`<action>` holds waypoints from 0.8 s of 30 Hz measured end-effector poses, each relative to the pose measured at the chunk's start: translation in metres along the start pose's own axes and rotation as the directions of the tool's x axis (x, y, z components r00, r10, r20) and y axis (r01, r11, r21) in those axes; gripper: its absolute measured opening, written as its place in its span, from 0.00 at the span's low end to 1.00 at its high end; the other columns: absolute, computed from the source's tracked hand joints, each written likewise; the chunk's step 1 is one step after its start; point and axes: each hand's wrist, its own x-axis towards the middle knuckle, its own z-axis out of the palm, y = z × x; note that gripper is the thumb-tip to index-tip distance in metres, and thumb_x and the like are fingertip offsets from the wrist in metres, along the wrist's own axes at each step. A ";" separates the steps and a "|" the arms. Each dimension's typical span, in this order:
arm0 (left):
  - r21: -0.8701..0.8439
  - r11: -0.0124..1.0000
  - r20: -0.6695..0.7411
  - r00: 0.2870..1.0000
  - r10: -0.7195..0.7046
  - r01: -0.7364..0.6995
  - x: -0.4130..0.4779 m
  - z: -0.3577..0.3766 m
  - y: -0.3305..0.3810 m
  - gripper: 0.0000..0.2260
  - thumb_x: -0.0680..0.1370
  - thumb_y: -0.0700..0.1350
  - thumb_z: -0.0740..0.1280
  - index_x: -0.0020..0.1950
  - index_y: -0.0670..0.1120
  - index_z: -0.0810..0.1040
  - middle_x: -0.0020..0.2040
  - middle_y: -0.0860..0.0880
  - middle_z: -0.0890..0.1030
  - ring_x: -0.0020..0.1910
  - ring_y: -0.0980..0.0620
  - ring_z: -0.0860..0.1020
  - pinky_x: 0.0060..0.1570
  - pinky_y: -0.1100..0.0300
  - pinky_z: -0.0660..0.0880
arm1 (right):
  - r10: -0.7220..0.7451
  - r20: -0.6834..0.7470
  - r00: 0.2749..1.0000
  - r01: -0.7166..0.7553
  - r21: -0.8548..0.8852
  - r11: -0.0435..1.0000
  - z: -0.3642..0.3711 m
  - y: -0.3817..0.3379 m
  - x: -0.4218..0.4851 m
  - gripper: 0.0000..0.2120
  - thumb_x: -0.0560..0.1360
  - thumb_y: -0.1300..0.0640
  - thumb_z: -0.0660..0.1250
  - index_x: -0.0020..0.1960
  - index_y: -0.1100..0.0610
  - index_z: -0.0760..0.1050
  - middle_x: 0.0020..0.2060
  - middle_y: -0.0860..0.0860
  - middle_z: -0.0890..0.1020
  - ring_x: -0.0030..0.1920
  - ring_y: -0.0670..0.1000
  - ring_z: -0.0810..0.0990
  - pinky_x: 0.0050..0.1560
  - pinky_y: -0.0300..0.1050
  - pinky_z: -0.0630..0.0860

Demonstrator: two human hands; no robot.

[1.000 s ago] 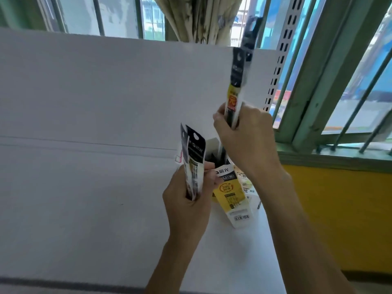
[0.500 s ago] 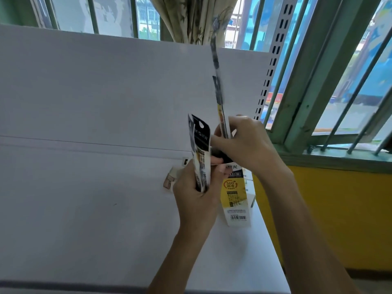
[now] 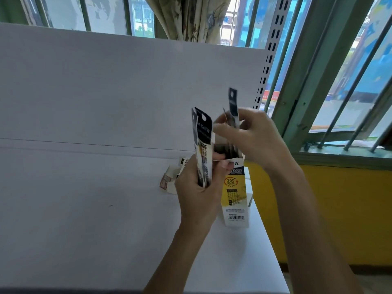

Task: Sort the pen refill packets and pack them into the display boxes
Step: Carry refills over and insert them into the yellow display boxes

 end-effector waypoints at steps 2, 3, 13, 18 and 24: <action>0.003 1.000 -0.005 1.000 -0.002 0.002 0.001 -0.002 -0.001 0.07 0.69 0.55 0.68 0.43 0.54 0.79 0.39 0.45 0.83 0.41 0.46 0.83 0.42 0.53 0.80 | 0.058 0.050 0.997 -0.052 -0.110 0.993 0.002 0.008 0.001 0.08 0.67 0.46 0.71 0.43 0.49 0.78 0.44 0.46 0.75 0.38 0.42 0.73 0.39 0.38 0.68; 0.001 1.000 -0.010 1.000 -0.007 0.007 0.002 -0.003 -0.001 0.07 0.69 0.54 0.68 0.43 0.54 0.79 0.39 0.45 0.83 0.41 0.46 0.83 0.42 0.54 0.80 | 0.094 0.096 0.991 -0.083 -0.113 0.990 0.002 0.012 -0.001 0.12 0.65 0.44 0.72 0.45 0.49 0.78 0.46 0.47 0.74 0.40 0.44 0.74 0.39 0.38 0.68; 0.006 0.998 -0.047 0.997 -0.068 0.069 0.008 -0.008 0.000 0.05 0.69 0.51 0.70 0.41 0.52 0.79 0.39 0.45 0.84 0.40 0.52 0.83 0.40 0.60 0.79 | 0.079 0.038 0.996 -0.083 0.115 0.990 0.008 0.026 -0.010 0.20 0.70 0.40 0.66 0.58 0.48 0.74 0.57 0.43 0.74 0.56 0.41 0.75 0.47 0.33 0.70; 0.014 0.994 -0.058 0.992 -0.110 0.111 0.017 -0.021 0.005 0.08 0.73 0.44 0.60 0.41 0.46 0.78 0.37 0.48 0.84 0.38 0.52 0.83 0.37 0.61 0.78 | 0.110 0.376 0.920 -0.192 0.185 0.964 0.023 0.050 -0.025 0.26 0.61 0.49 0.76 0.57 0.42 0.71 0.49 0.42 0.80 0.51 0.42 0.79 0.52 0.47 0.78; 0.120 0.974 -0.326 0.919 0.220 -0.190 0.046 -0.045 0.046 0.08 0.75 0.44 0.57 0.40 0.46 0.74 0.33 0.62 0.74 0.32 0.66 0.71 0.34 0.73 0.66 | 0.081 0.410 0.908 -0.126 0.084 0.988 0.033 0.045 -0.024 0.27 0.59 0.50 0.76 0.56 0.43 0.72 0.49 0.44 0.81 0.52 0.47 0.79 0.53 0.54 0.77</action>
